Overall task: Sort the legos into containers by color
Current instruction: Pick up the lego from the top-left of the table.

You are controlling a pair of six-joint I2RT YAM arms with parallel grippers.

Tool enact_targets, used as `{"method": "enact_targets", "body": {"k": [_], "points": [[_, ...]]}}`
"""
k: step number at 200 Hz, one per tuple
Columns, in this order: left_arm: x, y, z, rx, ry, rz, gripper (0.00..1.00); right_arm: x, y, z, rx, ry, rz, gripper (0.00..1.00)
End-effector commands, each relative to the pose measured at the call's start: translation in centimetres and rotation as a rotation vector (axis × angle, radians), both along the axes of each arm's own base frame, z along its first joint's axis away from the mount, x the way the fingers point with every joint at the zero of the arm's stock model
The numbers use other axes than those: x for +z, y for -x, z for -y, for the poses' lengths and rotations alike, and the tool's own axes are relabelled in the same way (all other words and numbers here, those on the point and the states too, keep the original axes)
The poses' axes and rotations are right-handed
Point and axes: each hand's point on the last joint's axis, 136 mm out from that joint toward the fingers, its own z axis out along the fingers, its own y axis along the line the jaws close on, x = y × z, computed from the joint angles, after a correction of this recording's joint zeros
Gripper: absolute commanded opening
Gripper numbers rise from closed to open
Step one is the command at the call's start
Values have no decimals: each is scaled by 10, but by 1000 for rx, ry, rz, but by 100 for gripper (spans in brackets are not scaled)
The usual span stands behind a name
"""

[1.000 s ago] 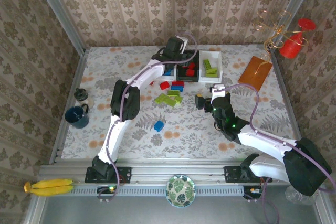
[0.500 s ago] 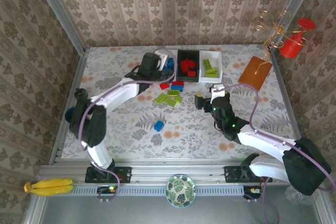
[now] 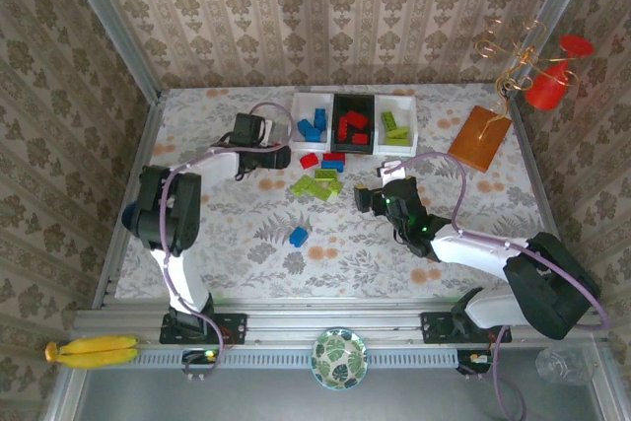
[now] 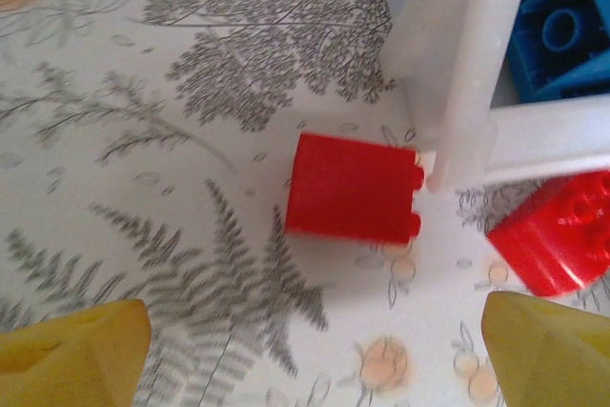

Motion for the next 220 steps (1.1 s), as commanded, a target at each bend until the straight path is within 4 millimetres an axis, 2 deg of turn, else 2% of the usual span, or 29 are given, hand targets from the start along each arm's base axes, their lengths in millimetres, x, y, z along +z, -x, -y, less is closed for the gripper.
{"method": "enact_targets", "body": {"k": [1, 51, 111, 165, 193, 208, 220], "points": [[0, -8, 10, -29, 21, -12, 89, 18, -5, -3, -1, -3, 43, 98], [-18, -21, 16, -35, 70, -38, 73, 22, -3, -3, 3, -13, 48, 98], [-29, -30, 15, -30, 69, -47, 65, 21, -3, -4, 7, -15, 43, 98], [-27, -39, 20, -47, 87, -37, 53, 20, -4, -4, 4, -9, 41, 98], [-25, -37, 19, -38, 95, -31, 47, 19, -4, -3, 4, -5, 38, 98], [-20, -33, 15, -11, 100, -16, 44, 19, -4, -4, 4, -6, 39, 98], [-7, -29, 11, 15, 112, 13, 42, 19, -4, -3, 3, -4, 36, 98]]}}
